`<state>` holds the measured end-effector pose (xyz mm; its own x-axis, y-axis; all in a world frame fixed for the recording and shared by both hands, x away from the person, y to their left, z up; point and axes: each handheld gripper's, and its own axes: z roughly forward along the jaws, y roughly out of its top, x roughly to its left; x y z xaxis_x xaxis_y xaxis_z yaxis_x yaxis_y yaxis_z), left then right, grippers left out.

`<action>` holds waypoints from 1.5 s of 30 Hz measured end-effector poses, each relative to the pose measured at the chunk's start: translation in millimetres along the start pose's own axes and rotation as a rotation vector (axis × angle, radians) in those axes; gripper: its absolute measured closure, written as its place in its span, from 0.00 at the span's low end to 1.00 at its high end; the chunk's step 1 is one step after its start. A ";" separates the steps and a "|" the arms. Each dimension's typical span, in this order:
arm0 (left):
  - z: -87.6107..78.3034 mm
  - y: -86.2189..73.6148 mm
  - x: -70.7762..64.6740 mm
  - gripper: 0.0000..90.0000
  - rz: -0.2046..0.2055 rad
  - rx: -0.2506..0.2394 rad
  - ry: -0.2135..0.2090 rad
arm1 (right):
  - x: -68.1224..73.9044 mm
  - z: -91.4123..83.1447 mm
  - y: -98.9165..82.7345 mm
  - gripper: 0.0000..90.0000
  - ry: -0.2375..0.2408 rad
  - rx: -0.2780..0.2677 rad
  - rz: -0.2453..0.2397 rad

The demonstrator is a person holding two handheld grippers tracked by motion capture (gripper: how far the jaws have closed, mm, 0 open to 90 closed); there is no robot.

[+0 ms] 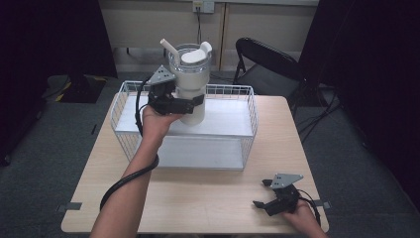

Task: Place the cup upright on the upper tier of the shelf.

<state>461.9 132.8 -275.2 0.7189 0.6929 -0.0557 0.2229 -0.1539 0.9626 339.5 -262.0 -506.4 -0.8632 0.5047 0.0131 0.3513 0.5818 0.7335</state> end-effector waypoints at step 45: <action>-60.9 -48.9 -41.0 0.15 0.018 0.084 -0.192 | 0.3 -0.2 -0.3 0.14 -0.002 0.002 0.002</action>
<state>381.4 154.8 -303.8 0.8336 0.5439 -0.0963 0.2578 -0.2288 0.9387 339.1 -262.1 -506.5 -0.8618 0.5071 0.0136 0.3538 0.5816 0.7325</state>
